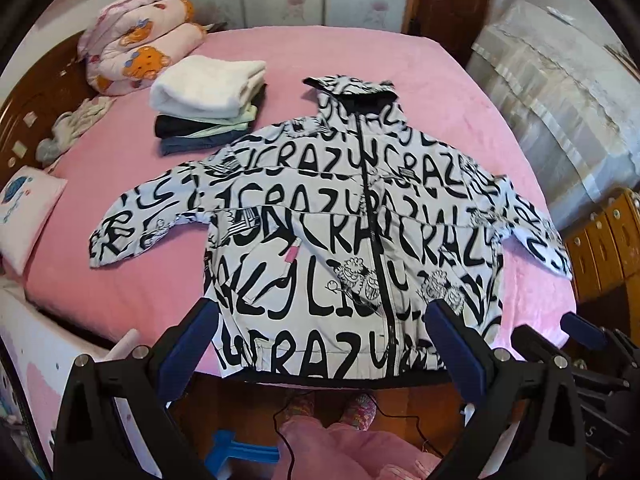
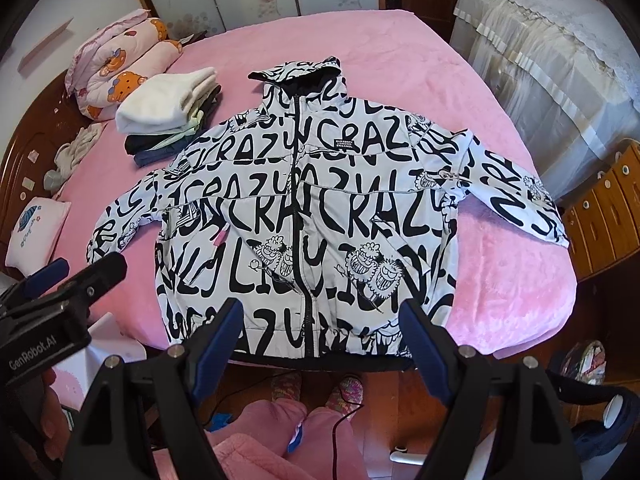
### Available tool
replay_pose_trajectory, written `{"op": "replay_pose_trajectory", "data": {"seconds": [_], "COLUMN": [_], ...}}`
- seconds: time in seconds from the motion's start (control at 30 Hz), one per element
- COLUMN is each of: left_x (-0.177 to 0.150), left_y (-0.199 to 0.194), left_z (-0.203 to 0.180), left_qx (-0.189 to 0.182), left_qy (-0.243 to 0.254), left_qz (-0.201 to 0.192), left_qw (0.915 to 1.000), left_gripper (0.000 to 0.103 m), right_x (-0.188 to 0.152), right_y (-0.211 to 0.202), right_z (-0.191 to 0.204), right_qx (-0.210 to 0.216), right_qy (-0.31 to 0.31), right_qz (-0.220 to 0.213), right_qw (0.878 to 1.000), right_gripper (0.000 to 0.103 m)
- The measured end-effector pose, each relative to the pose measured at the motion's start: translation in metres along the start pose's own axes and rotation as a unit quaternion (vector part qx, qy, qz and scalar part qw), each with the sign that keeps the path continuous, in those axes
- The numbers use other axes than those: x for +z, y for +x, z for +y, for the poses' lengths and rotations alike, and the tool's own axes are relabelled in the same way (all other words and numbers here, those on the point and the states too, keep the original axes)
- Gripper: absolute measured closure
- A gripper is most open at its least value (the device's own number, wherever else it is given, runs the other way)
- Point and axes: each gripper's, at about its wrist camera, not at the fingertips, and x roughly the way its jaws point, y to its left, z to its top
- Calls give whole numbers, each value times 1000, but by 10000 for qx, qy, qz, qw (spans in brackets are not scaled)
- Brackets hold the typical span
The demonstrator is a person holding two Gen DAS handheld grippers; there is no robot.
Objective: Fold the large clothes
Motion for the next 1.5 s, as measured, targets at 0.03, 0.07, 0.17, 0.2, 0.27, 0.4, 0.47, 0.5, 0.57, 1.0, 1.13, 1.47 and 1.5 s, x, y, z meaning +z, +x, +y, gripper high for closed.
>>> {"op": "replay_pose_trajectory", "data": {"seconds": [0.03, 0.07, 0.17, 0.2, 0.27, 0.4, 0.47, 0.5, 0.57, 1.0, 1.13, 1.47, 1.5], "left_x": [-1, -1, -4, -5, -8, -19, -24, -26, -31, -16, 3, 10, 6], "left_y": [-3, -4, -2, -2, 0, 3, 4, 5, 9, 61, 81, 151, 156], "left_z": [0, 0, 10, 13, 25, 43, 52, 58, 71, 186, 237, 364, 374], "left_qx": [-17, -17, -42, -76, -160, -76, 42, 90, 125, -186, -300, -409, -367], "left_qy": [-142, -229, -640, -780, -1055, -1432, -1563, -1647, -1838, -2843, -2929, -3488, -3567], "left_qz": [-62, -89, -86, -75, -65, 18, 72, 91, 148, 543, 745, 1353, 1384], "left_qw": [9999, 9997, 9979, 9969, 9943, 9897, 9877, 9863, 9828, 9570, 9528, 9265, 9232], "left_gripper": [1, 1, 1, 1, 1, 1, 1, 1, 1, 1, 1, 1, 1], "right_x": [0, 0, 0, -1, -2, -4, -3, -2, -1, 29, 42, 60, 60], "right_y": [2, 2, 3, 4, 8, 15, 19, 21, 24, 63, 85, 148, 155], "right_z": [-5, -7, -10, -10, -8, -4, -1, 1, 7, 83, 123, 233, 243], "right_qx": [55, 92, 167, 190, 215, 295, 435, 460, 439, 87, -67, -498, -515], "right_qy": [-77, -145, -375, -454, -652, -978, -1044, -1089, -1236, -1726, -1721, -1781, -1807], "right_qz": [-15, -36, -86, -101, -111, -83, -24, -8, -2, 198, 354, 942, 980], "right_qw": [10000, 9998, 9991, 9987, 9976, 9947, 9936, 9930, 9914, 9848, 9844, 9782, 9773], "right_gripper": [23, 23, 23, 23, 23, 23, 23, 23, 23, 23, 23, 23, 23]}}
